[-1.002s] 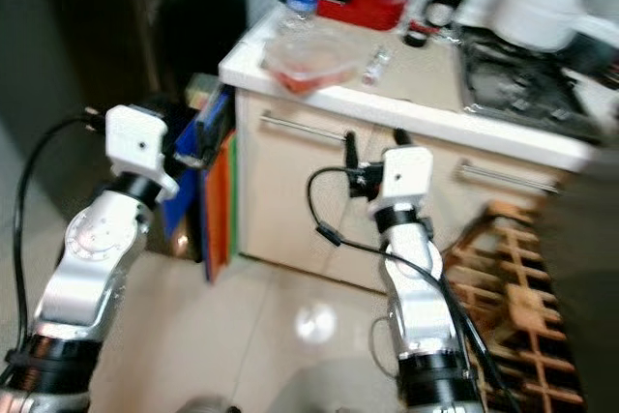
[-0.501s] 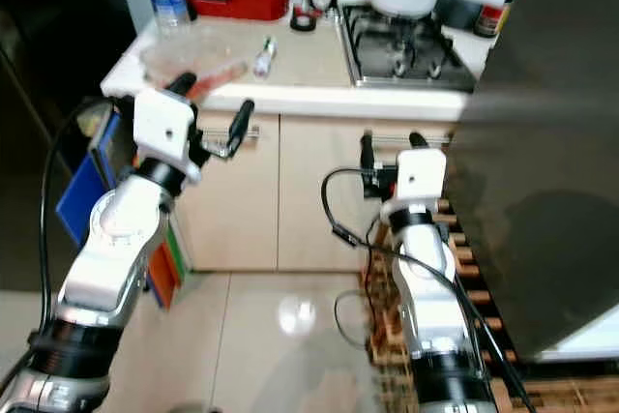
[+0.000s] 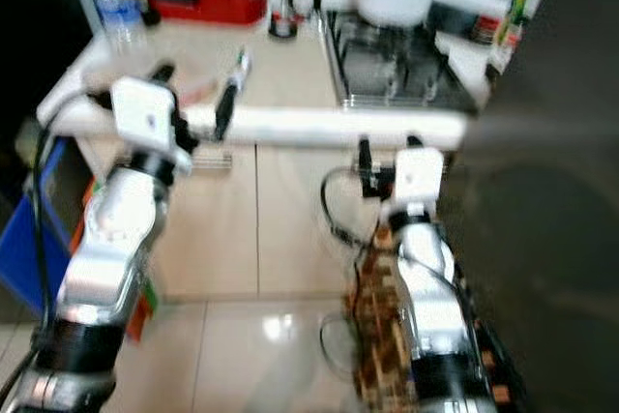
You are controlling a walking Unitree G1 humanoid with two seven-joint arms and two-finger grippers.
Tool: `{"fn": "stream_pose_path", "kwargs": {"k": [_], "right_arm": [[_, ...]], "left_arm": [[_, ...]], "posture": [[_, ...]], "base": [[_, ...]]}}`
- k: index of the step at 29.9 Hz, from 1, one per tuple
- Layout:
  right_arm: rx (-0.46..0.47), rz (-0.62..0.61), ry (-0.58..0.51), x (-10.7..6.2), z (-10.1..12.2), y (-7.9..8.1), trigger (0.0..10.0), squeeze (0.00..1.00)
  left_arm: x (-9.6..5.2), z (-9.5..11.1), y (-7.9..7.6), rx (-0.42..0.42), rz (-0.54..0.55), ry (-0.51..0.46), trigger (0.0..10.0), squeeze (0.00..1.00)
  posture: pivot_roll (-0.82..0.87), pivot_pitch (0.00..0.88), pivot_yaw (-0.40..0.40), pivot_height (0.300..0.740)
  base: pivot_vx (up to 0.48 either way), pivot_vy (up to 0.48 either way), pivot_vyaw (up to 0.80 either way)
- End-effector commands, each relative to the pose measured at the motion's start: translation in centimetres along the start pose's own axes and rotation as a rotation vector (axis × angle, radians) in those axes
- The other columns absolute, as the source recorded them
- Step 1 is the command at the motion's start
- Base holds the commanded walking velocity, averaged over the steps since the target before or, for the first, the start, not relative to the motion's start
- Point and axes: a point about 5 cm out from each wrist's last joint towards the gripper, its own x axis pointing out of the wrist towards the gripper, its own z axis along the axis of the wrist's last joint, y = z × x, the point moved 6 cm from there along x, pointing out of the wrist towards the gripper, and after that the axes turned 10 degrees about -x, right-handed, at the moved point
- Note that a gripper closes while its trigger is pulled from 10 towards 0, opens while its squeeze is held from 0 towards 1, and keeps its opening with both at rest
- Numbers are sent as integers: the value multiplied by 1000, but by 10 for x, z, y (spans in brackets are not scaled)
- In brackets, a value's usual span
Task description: Restocking fridge
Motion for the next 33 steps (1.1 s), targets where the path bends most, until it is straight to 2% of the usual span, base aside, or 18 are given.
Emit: {"fn": "stream_pose_path", "kwargs": {"k": [1,4,8,12,14,15,16,17,18,19,20,22,27,28,29,31,33], "right_arm": [[12,17,-25,3,7,6,10000,0],[14,20,-25,3,6,7,10000,0],[15,25,-30,2,7,9,10000,0],[12,25,-39,3,9,9,10000,0],[11,25,-41,3,10,9,10000,0],[11,25,-41,3,10,9,10000,0],[10,26,-42,3,10,9,10000,0],[10,27,-43,3,10,9,10000,0],[10,27,-43,3,10,9,10000,0],[9,29,-42,2,10,9,10000,0],[8,30,-43,2,11,10,10000,0],[8,31,-43,2,11,10,10000,0],[7,33,-49,0,13,11,10000,0],[7,32,-49,0,13,11,10000,0],[7,30,-51,-1,14,11,10000,0],[6,30,-51,-2,14,11,10000,0],[3,28,-52,-4,15,11,10000,0]], "left_arm": [[2,15,7,17,23,-52,10000,0],[6,28,3,44,-2,-98,10000,0],[9,33,-4,71,-41,-110,10000,0],[14,26,-6,52,-53,-65,10000,0],[18,16,-4,-2,-35,1,10000,0],[18,16,-4,-2,-35,1,10000,0],[21,8,-4,-38,-31,56,10000,0],[23,-2,-4,-123,-27,119,10000,0],[23,-2,-4,-123,-27,119,10000,0],[25,-15,-3,-218,-17,194,10000,0],[26,-21,-2,-255,-8,225,10000,0],[26,-25,-1,-270,-3,243,10000,0],[29,-51,8,-434,47,369,10000,0],[29,-53,8,-452,50,383,10000,0],[31,-55,8,-513,53,404,10000,0],[32,-55,8,-536,56,410,10000,0],[32,-58,8,-603,64,432,10000,0]], "posture": [[62,0,-65,740],[64,0,-66,740],[63,0,-66,740],[63,0,-68,740],[61,0,-70,740],[61,0,-70,740],[61,0,-71,740],[60,0,-70,740],[60,0,-70,740],[58,0,-71,740],[54,0,-70,740],[53,0,-70,740],[43,0,-64,740],[43,0,-64,740],[37,0,-56,740],[36,0,-55,740],[31,0,-52,740]], "base": [[0,439,0],[0,454,0],[0,463,0],[0,465,0],[0,229,0],[0,0,0],[0,0,0],[0,0,0],[0,0,0],[0,0,0],[0,0,0],[0,0,0],[0,0,0],[0,0,0],[0,0,0],[0,0,0],[0,0,0]]}}
